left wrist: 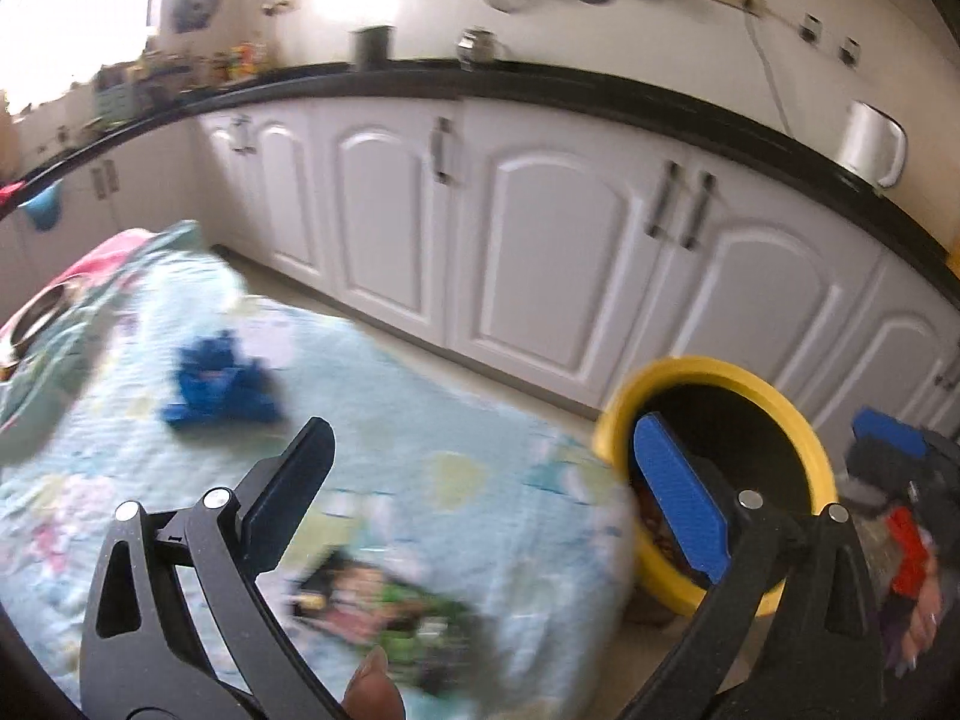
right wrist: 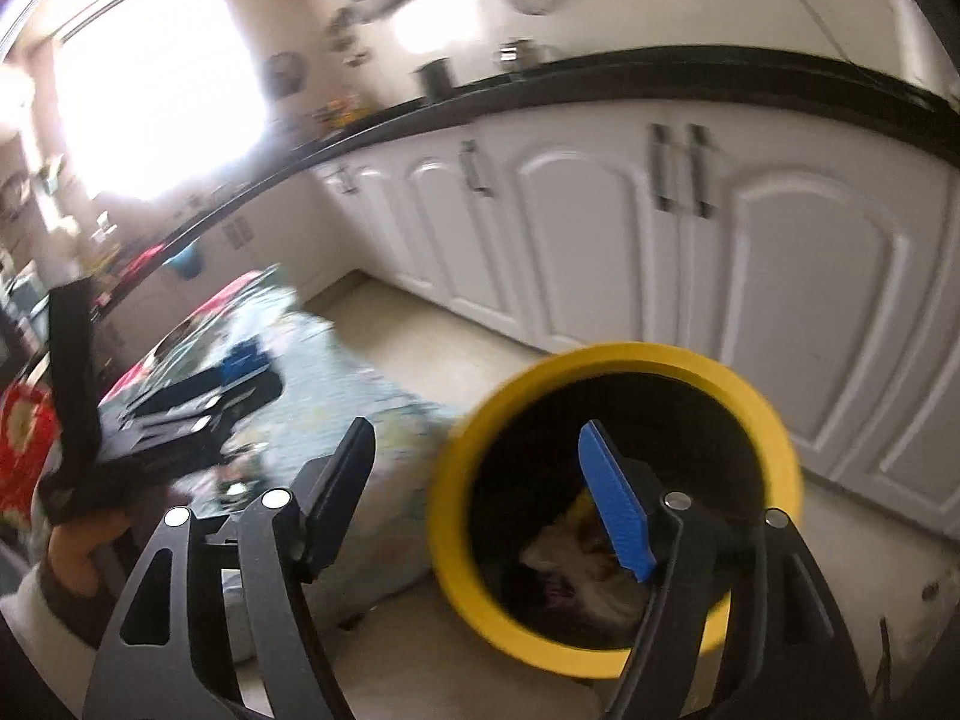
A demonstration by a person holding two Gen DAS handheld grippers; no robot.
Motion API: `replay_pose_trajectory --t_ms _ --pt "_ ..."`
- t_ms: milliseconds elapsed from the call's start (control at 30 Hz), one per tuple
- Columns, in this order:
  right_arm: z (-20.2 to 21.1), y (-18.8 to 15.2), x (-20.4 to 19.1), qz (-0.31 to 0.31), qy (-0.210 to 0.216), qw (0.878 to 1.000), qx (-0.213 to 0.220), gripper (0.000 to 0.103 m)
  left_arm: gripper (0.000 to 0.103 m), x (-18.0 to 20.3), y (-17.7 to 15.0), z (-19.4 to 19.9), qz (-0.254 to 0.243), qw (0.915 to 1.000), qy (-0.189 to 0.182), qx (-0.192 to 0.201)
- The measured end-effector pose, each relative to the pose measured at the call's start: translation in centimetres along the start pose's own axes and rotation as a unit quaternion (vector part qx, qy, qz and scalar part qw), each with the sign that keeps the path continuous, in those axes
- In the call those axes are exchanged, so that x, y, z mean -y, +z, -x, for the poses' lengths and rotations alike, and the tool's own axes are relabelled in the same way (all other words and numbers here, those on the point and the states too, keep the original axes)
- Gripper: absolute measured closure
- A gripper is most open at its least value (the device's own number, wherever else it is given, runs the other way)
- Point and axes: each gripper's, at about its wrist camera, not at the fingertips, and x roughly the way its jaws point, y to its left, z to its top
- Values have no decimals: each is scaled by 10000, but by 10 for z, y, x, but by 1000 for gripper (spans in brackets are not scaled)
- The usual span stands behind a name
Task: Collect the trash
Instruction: 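Move both tools back over the blue bow and green snack bag, then grasp the blue bow with the left tool while the right tool grasps the green snack bag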
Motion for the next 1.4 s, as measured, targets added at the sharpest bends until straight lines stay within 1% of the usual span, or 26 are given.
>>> replay_pose_trajectory --t_ms 100,200,333,433,600,733,800,900,967,1000,1033,1067,1100,1133,1200,1267,1300,1333,1400 --pt "-11 1 -24 194 264 9994 -148 34 11 -33 3 6 232 9992 311 111" --pt "-25 -3 -51 475 449 9973 -343 34 11 -57 5 9 351 9980 506 134" --pt "-45 -9 -90 896 646 9923 -568 34 11 -90 5 7 461 9956 812 111" --pt "-62 -13 -115 1194 810 9866 -761 34 11 -114 3 1 658 9930 977 57" --pt "-91 -22 -144 1470 959 9782 -1106 34 11 -146 -2 -10 979 9896 1050 -70" --pt "-107 -27 -160 1680 931 9735 -1241 34 11 -162 -4 -20 1174 9880 995 -138" --pt "-116 -31 -167 1764 896 9713 -1323 34 12 -170 -5 -26 1292 9875 893 -154" --pt "-130 -34 -174 1824 847 9688 -1447 34 20 -177 -4 -37 1447 9861 787 -220" --pt "-137 -37 -176 1872 776 9680 -1478 36 30 -178 -4 -41 1496 9859 703 -243" --pt "-140 -38 -177 1883 752 9674 -1516 47 33 -179 -4 -45 1503 9861 655 -280" --pt "-144 -40 -178 1863 731 9671 -1574 53 39 -179 -4 -47 1511 9861 621 -306" --pt "-145 -41 -178 1841 692 9681 -1553 54 46 -179 -5 -50 1540 9858 577 -353" --pt "-144 -42 -178 1836 689 9688 -1514 57 49 -179 -6 -53 1582 9851 550 -392" --pt "-142 -43 -178 1860 685 9686 -1499 60 55 -179 -6 -56 1616 9845 539 -424" --pt "-139 -44 -176 1863 691 9687 -1489 62 64 -179 -7 -58 1648 9839 513 -467" --pt "-134 -47 -175 1881 720 9685 -1465 66 80 -177 -8 -61 1616 9844 473 -519" --pt "-132 -47 -175 1887 729 9684 -1457 67 87 -175 -8 -62 1578 9848 456 -555" --pt "-130 -48 -174 1881 752 9684 -1453 71 95 -174 -8 -63 1557 9852 425 -583" --pt "-125 -48 -173 1846 800 9690 -1432 74 99 -171 -9 -63 1531 9858 331 -606"
